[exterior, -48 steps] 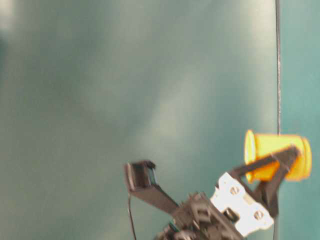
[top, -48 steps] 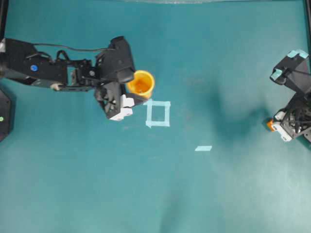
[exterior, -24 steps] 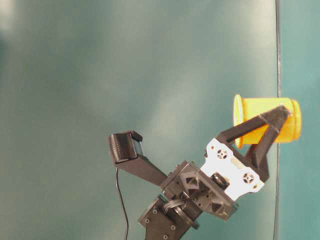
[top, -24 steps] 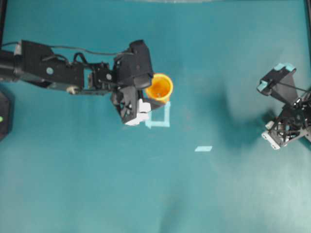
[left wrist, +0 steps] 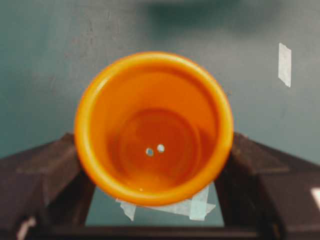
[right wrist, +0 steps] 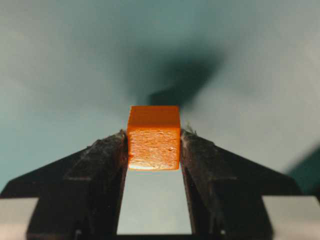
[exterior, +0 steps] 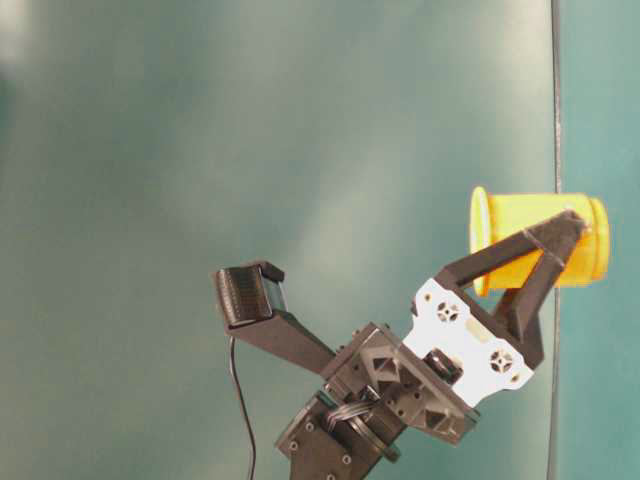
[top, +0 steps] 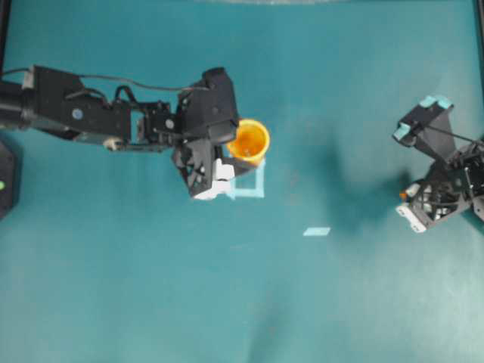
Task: Hold the block with right arm and the cup with left arm, then put the block into the cup.
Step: 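Lift the cube with the right gripper and move it above the cup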
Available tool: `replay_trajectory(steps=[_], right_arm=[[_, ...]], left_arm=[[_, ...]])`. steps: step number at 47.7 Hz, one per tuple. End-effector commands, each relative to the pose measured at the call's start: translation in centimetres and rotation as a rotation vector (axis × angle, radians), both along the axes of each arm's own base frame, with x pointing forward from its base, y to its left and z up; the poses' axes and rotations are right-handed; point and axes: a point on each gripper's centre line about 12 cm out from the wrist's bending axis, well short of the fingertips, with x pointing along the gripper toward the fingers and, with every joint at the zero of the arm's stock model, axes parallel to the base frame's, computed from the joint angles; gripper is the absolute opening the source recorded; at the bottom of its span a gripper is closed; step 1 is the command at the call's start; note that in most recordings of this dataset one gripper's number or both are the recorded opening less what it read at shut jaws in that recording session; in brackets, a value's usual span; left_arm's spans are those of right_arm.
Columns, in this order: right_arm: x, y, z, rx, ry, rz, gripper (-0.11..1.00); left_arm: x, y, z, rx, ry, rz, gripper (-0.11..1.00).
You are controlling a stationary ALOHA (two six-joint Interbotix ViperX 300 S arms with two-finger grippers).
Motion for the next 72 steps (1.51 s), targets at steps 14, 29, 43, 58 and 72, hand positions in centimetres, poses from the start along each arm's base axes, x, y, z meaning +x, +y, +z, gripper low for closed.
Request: replay_trajectory(steps=[14,29,43,58,72], right_arm=[[5.9,-1.7,9.9,-0.253,-0.358,0.156,0.39],[10.2,-4.1,14.3,-0.435,-0.481,0.189,0.39],[16.5,-4.9,14.9,-0.487,-0.576,0.269,0.39],[20.6,-5.2,15.6,-0.539,-0.590,0.298,0.39],[20.6,-5.1,15.5,-0.533,-0.592,0.299,0.39]], left_arm=[[0.5,-0.1,1.3,0.007,-0.036,-0.006,0.68],[0.5,-0.1,1.3,0.007,-0.036,-0.006,0.68],[0.5,-0.1,1.3,0.005,-0.036,-0.005,0.68],[0.4,-0.1,1.2,0.006,-0.024,-0.006,0.68],[0.4,-0.1,1.1,0.004,-0.010,-0.005,0.68]])
